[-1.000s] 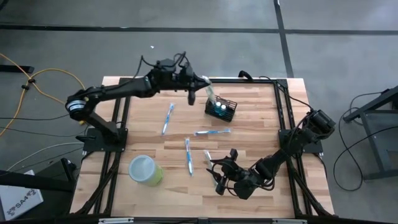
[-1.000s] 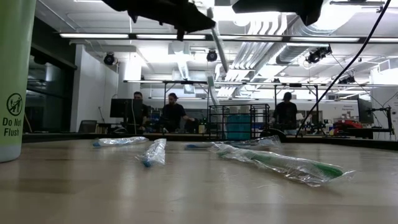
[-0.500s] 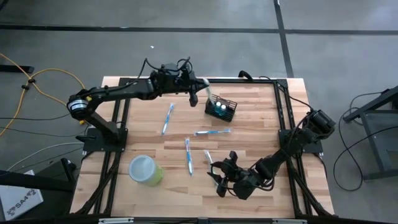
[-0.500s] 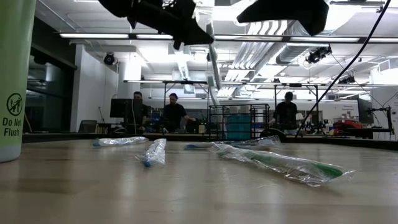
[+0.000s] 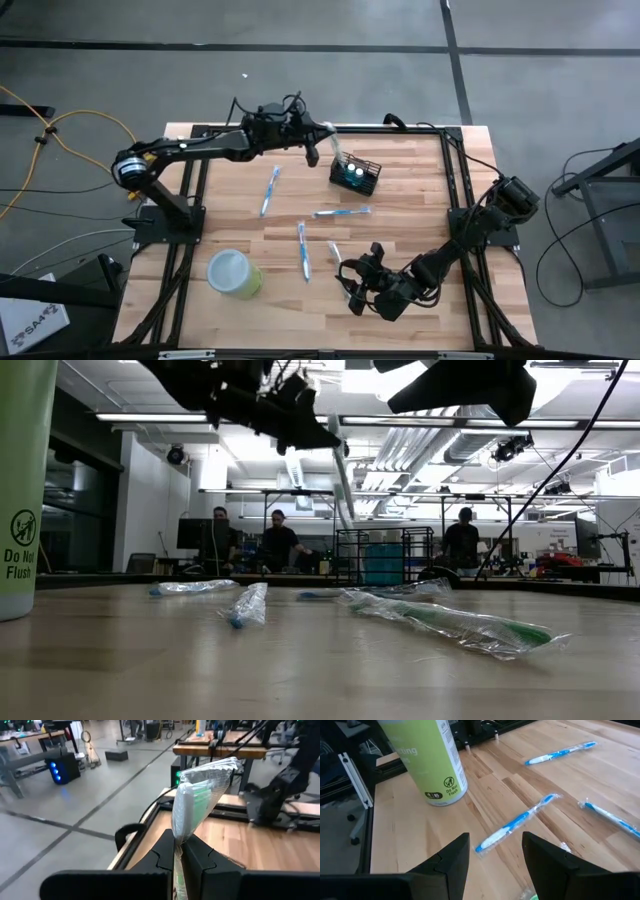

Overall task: Pick & Place toothbrushing station
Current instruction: Put the right green toothbrush into the left section of the black mesh organizer

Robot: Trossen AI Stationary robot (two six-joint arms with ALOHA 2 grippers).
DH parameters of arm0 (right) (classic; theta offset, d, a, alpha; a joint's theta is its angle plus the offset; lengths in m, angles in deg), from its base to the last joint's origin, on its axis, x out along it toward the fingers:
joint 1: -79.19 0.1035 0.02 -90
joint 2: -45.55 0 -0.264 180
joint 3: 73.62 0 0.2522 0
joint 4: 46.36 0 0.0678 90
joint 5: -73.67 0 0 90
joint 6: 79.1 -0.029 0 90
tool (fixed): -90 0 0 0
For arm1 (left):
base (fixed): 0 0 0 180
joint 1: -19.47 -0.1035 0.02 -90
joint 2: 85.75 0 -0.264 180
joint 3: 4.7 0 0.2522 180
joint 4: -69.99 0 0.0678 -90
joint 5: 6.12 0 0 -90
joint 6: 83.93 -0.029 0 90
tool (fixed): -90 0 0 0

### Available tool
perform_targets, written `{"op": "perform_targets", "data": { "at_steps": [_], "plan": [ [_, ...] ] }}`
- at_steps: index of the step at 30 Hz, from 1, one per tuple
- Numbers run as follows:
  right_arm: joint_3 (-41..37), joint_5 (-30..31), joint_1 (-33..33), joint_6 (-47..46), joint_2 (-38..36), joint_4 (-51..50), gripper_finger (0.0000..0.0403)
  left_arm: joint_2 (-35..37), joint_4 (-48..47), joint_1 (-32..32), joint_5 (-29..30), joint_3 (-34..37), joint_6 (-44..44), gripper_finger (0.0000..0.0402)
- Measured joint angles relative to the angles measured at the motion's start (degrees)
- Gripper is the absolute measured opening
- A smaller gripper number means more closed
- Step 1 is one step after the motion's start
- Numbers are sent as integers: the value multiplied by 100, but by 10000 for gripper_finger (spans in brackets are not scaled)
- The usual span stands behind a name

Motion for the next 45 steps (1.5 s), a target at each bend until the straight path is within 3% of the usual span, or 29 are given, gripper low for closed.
{"op": "perform_targets", "data": {
  "at_steps": [7, 18, 37, 45],
  "plan": [
    [0, 35, 0, -2, 0, 0, 173, -452, 534, 102, 233, 4, 22, 5],
    [0, 25, 0, -2, 0, -26, 173, -583, 221, 405, 854, 4, -218, 5],
    [0, -30, 0, -27, 2, -39, 173, -1044, 227, 416, 872, 4, 46, 5],
    [0, -69, 0, -28, 2, -27, 173, -1254, 214, 462, 774, 2, 104, 23]
  ]
}}
